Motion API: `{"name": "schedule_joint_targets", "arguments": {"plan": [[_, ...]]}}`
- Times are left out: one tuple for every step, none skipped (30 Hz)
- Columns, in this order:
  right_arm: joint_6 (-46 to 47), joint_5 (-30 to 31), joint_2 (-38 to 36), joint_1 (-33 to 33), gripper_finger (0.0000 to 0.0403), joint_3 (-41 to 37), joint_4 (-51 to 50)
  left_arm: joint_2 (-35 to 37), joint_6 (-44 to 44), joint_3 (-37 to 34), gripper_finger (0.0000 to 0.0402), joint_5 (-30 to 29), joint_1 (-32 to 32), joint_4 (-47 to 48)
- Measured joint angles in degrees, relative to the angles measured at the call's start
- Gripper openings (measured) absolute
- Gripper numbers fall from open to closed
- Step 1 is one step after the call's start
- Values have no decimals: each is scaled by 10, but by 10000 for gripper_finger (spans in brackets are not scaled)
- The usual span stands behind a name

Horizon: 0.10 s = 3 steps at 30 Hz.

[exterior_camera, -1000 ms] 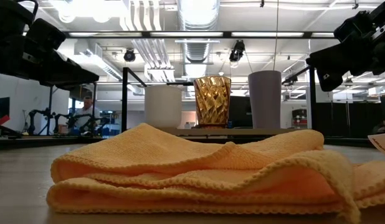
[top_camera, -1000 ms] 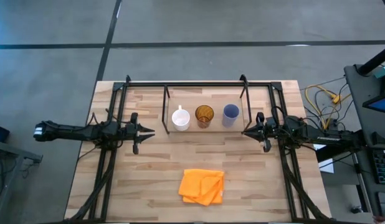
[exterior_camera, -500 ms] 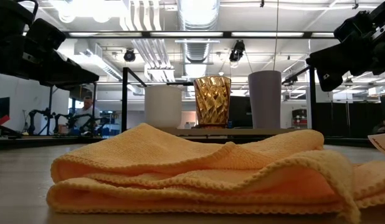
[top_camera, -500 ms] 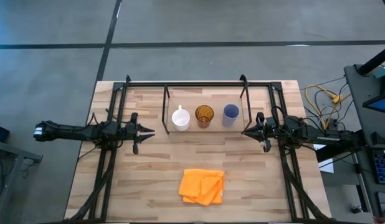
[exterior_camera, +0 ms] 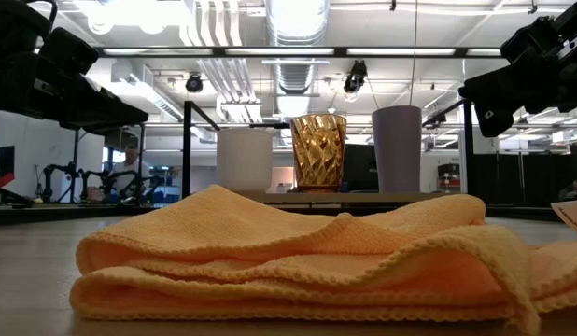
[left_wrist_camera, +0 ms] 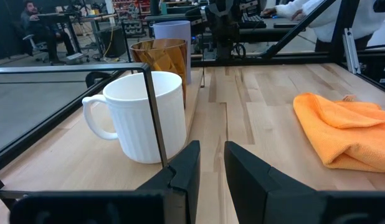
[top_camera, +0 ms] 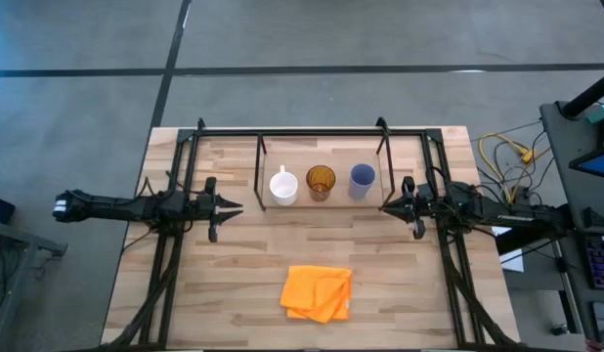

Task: Stack small to large cups/mugs on shelf
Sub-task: Return to Home Position

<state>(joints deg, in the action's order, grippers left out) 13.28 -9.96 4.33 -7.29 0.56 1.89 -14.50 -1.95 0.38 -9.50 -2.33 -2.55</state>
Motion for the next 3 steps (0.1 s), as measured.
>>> {"name": "schedule_joint_targets", "arguments": {"plan": [[0,0,0,0,54,0,0,0,0,0,59,0,0,0],[0,0,0,0,54,0,0,0,0,0,59,0,0,0],[0,0,0,0,54,0,0,0,0,0,59,0,0,0]]}}
